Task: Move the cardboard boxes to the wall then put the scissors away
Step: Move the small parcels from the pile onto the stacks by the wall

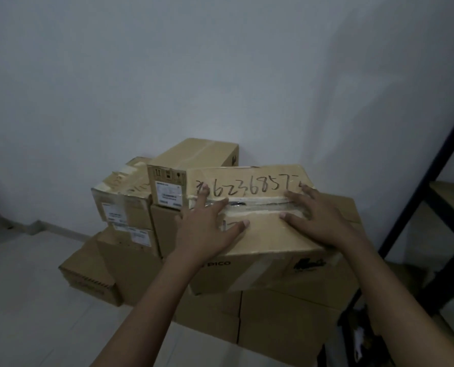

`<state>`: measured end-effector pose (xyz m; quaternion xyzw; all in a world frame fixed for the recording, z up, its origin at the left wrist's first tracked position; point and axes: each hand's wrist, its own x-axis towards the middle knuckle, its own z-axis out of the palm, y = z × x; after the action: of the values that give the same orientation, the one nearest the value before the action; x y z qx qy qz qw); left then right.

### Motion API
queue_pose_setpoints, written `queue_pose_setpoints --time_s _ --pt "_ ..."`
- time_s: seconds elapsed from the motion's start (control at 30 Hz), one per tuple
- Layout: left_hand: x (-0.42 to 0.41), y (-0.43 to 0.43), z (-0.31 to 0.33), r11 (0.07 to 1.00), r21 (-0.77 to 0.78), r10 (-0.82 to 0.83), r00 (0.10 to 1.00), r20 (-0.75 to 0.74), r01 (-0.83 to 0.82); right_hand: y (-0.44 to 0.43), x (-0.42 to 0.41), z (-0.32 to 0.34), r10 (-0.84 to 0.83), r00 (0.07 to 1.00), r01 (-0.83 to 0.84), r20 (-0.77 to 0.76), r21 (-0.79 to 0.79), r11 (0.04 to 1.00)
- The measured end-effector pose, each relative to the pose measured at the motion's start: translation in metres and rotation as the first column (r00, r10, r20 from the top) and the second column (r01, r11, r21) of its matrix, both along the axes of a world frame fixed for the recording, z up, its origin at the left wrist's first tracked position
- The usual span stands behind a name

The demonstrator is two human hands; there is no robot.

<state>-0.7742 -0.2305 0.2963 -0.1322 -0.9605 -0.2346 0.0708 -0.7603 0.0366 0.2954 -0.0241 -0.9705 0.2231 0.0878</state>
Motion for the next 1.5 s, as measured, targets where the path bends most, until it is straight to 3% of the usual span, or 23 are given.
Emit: queue_pose_setpoints --time_s 0.4,0.7,1.1,1.5 --pt "-0.056 0.052 -0.006 0.994 0.061 -0.094 0.989 0.112 0.087 0.048 -0.073 0.011 -0.120 0.990 0.116 0.077 0.056 0.992" --pt "-0.073 0.094 -0.022 0.986 0.040 -0.167 0.969 0.184 0.162 0.103 -0.109 -0.007 -0.081 0.979 0.068 0.185 0.074 0.995" --pt "-0.102 0.172 -0.015 0.992 -0.042 -0.107 0.977 0.184 0.117 0.175 -0.185 -0.008 0.090 0.982 -0.101 0.166 0.058 0.993" --pt "-0.131 0.208 -0.032 0.993 -0.089 0.086 0.989 0.122 -0.076 0.183 -0.278 -0.015 0.290 0.935 -0.314 0.204 0.102 0.944"
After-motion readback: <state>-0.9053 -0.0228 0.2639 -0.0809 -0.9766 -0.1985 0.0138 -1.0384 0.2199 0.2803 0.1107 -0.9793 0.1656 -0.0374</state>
